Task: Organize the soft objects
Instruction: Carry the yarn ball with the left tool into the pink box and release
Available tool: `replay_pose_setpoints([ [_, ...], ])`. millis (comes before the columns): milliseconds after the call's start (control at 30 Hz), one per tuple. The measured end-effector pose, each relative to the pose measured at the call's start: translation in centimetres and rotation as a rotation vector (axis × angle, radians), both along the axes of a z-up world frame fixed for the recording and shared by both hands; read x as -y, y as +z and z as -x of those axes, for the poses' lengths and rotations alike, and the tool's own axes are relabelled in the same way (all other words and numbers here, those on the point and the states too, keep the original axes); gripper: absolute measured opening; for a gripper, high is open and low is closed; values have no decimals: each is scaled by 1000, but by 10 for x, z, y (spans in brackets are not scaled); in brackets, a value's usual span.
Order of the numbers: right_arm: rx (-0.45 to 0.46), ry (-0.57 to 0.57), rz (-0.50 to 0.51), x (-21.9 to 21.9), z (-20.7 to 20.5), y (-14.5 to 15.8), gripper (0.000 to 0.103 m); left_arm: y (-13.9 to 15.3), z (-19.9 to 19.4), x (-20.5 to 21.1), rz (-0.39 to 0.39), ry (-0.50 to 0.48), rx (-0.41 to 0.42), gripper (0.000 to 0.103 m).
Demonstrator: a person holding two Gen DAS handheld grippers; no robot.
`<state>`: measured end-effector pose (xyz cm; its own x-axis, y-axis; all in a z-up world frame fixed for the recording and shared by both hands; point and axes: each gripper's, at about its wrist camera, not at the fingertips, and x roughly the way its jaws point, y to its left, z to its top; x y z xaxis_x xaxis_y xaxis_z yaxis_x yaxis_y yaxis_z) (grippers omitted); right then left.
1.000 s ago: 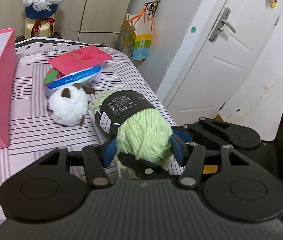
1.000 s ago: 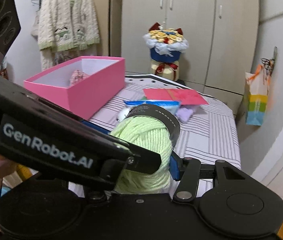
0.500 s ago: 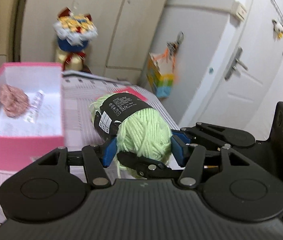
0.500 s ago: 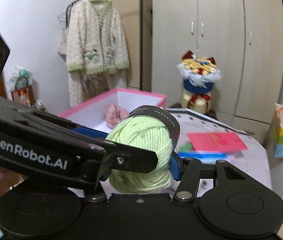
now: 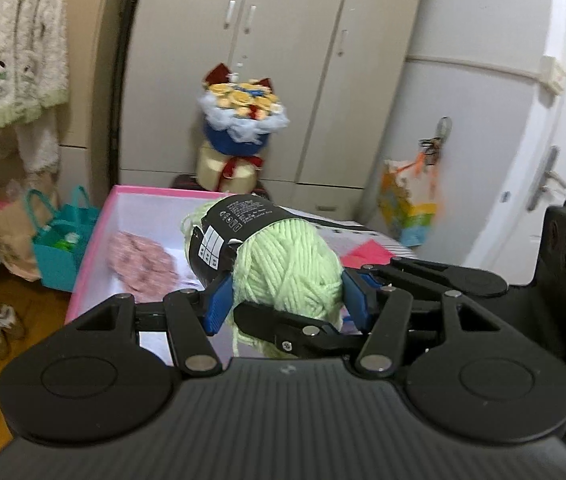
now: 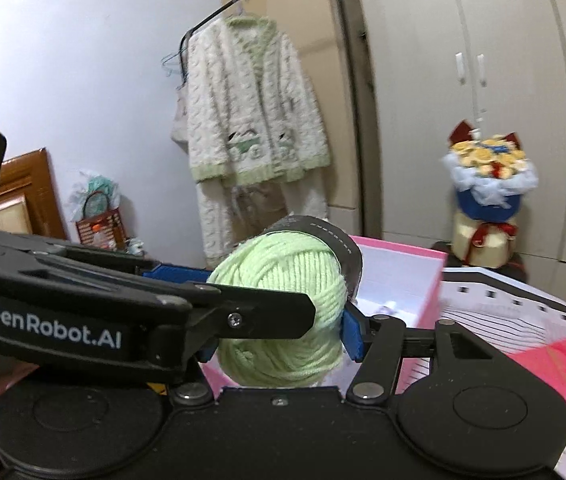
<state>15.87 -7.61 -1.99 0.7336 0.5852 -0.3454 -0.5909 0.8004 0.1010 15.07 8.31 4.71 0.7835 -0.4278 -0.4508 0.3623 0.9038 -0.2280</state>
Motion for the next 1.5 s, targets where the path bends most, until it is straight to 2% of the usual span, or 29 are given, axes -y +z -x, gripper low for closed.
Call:
replay_pose_setpoints([
  [133, -51, 28, -10, -18, -31, -9, 63, -10, -33, -17, 4, 30, -44, 56],
  [267, -78, 57, 19, -34, -56, -23, 73, -29, -63, -28, 2, 43, -97, 56],
  [433, -131, 105, 73, -47, -79, -40, 73, -54, -82, -44, 5, 45, -137, 56],
  [633, -183, 148, 161, -57, -94, -45, 73, -70, -96, -52, 7, 42, -164, 56],
  [667, -182, 155, 186, -58, -95, -45, 69, -71, -97, -53, -1, 42, -163, 56],
  [767, -158, 165, 281, -65, -93, -41, 65, -74, -98, -50, -13, 21, -150, 55],
  [867, -134, 160, 321, -68, -88, -39, 62, -74, -96, -50, -13, 16, -129, 55],
  [1067, -97, 119, 361, -75, -86, -40, 66, -74, -96, -49, -29, 27, -103, 56],
  [1267, -72, 83, 374, -72, -77, -38, 67, -66, -66, -39, -176, 151, 25, 61],
  [1500, -70, 67, 356, -57, -55, -27, 71, -44, -28, -41, -180, 156, 43, 67],
])
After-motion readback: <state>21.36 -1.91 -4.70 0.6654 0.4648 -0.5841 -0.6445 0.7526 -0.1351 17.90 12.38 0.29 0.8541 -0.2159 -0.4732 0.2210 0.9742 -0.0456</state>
